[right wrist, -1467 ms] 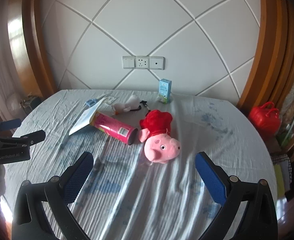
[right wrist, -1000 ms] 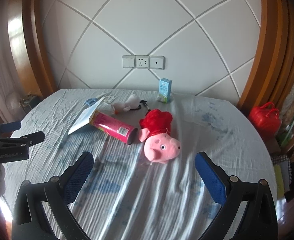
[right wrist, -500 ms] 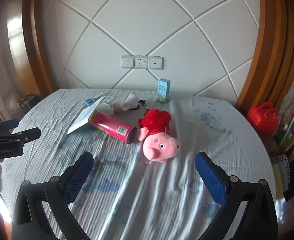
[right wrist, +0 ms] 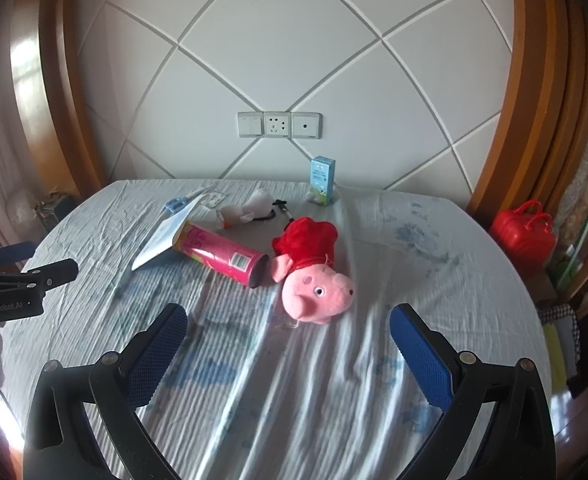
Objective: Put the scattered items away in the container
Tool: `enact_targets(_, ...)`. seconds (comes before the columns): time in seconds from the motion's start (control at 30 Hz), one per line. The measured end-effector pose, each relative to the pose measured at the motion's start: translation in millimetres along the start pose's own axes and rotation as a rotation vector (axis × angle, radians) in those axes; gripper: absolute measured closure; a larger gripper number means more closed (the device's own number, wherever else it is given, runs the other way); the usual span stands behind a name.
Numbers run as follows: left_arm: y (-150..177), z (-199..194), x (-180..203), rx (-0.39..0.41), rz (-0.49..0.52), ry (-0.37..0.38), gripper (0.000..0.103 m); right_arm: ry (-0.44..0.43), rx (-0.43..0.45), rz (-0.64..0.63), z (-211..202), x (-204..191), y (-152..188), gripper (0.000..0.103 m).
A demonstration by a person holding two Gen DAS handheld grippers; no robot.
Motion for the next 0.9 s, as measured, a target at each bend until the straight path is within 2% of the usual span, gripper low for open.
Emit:
enact_targets(0.67,1.7,13.3,5.0,-0.035,0.025,0.007,0.003,-0.004,-0.002,-0.008,1.3,4.1,0.3,0.0)
enact_targets(0.9,-2.4,24.6,-4.5,-0.027,-0.016,-0.003,0.003,-0.003,-0.01,0.024,13.3,20.9,1.0,0.0)
Point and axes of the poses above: each gripper's, at about its wrist camera, not at the fingertips, and z roughly the way its jaws point, x to its right, y to its underside, the point moved 4 cm from there along z, roughly the way its jaws point, and after that the axes turned 11 degrees about y, right-handed, at the moved point
